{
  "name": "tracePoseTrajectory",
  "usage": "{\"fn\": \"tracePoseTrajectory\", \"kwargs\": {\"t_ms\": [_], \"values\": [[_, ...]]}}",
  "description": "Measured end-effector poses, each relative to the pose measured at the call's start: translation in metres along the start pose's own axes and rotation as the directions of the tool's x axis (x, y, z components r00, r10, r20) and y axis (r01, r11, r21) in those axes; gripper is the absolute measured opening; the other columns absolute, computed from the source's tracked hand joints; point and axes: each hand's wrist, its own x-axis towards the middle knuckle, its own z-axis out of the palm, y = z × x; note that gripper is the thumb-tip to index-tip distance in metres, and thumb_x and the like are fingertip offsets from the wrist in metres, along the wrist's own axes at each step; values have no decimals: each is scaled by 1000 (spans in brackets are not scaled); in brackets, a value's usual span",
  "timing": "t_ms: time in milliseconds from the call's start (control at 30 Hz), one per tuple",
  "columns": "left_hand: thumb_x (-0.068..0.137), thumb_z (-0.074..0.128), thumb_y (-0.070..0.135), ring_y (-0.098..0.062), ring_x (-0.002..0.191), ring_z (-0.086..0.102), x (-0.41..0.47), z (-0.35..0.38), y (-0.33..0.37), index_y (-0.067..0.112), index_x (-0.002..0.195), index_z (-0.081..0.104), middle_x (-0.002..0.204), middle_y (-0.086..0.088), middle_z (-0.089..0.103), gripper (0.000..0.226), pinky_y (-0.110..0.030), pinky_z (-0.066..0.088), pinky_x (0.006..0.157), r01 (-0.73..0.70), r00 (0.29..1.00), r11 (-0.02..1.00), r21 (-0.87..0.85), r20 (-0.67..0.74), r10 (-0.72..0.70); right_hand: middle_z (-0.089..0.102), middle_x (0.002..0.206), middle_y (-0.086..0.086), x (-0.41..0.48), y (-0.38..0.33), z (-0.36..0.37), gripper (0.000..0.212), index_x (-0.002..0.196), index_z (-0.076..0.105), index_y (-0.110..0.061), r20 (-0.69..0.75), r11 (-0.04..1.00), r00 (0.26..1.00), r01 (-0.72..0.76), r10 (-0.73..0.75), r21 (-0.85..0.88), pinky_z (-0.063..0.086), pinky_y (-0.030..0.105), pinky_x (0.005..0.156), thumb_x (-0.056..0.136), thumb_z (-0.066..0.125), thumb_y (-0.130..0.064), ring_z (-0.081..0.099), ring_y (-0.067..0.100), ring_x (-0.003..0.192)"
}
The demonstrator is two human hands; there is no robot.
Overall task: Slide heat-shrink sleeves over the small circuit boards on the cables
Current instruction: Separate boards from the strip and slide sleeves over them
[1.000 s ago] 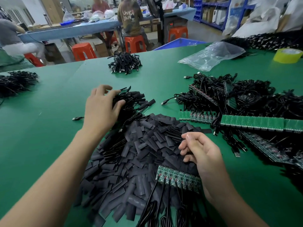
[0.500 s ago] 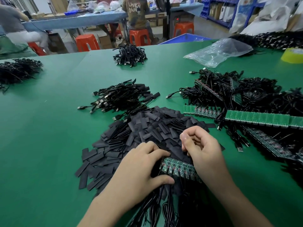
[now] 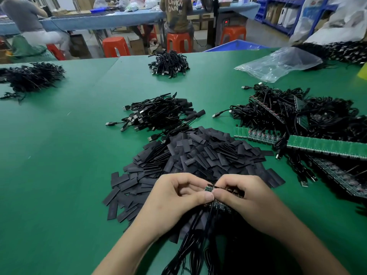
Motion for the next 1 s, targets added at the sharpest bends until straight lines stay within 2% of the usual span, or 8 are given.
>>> {"fn": "tracePoseTrajectory", "kwargs": {"t_ms": [133, 300, 433, 600, 700, 767, 867, 1000], "values": [[79, 85, 32, -5, 60, 56, 1, -2, -3, 15, 90, 81, 65, 5, 66, 21, -11, 43, 60, 40, 999, 998, -49, 27, -38, 65, 72, 3, 0, 0, 0, 16, 85, 72, -23, 22, 998, 1000, 21, -22, 53, 44, 39, 62, 97, 68, -32, 58, 25, 67], [79, 81, 20, -4, 57, 57, 0, -3, 1, 16, 80, 80, 66, 0, 68, 5, -11, 44, 58, 105, 990, 973, -206, 114, -82, 62, 69, 4, -1, -1, 2, 18, 84, 71, -22, 28, 992, 997, 70, -73, 106, 40, 29, 57, 96, 67, -35, 53, 20, 60], [75, 83, 26, -6, 59, 59, 1, -3, 1, 16, 79, 80, 68, -1, 68, 11, -13, 46, 59, 161, 980, 957, -241, 150, -127, 64, 73, 10, -1, -3, 2, 24, 84, 72, -20, 48, 985, 997, 59, -68, 164, 46, 46, 64, 92, 65, -42, 58, 34, 69], [81, 80, 18, -7, 61, 63, 0, -4, -1, 15, 82, 80, 72, -2, 72, 3, -15, 49, 61, 198, 965, 921, -336, 230, -123, 65, 75, 7, 0, -3, 1, 22, 83, 72, -20, 112, 956, 990, 45, -81, 288, 45, 30, 64, 91, 67, -40, 56, 22, 67], [70, 90, 31, -12, 65, 66, 1, -11, 0, 14, 81, 80, 76, -7, 74, 23, -18, 53, 64, 153, 978, 927, -342, 184, -93, 68, 78, 5, 0, 0, 0, 20, 85, 73, -23, 92, 986, 995, 25, -41, 166, 47, 38, 67, 89, 68, -42, 62, 25, 72], [66, 93, 38, -19, 70, 64, 2, -15, 1, 13, 77, 78, 80, -9, 73, 31, -24, 54, 69, 79, 992, 927, -366, 116, -38, 70, 85, -8, -1, 0, 0, 13, 92, 76, -29, -4, 998, 998, 58, -58, 8, 49, 26, 71, 88, 73, -41, 66, 9, 81], [71, 91, 34, -18, 75, 60, 3, -12, 1, 15, 73, 77, 82, -4, 68, 23, -26, 51, 73, -99, 993, 931, -352, 21, 114, 69, 103, -19, -1, -5, 7, 33, 110, 75, -26, -99, 960, 970, 201, -223, -196, 46, 22, 92, 87, 70, -50, 62, 10, 108], [80, 78, 28, -14, 68, 58, 5, -3, 1, 12, 81, 77, 81, -1, 66, 16, -22, 49, 64, -229, 973, 939, -256, -76, 217, 74, 94, -9, -1, -14, 27, 27, 95, 78, -20, -61, 975, 973, 224, -223, 9, 52, 28, 84, 95, 62, -42, 69, 12, 96]]}}
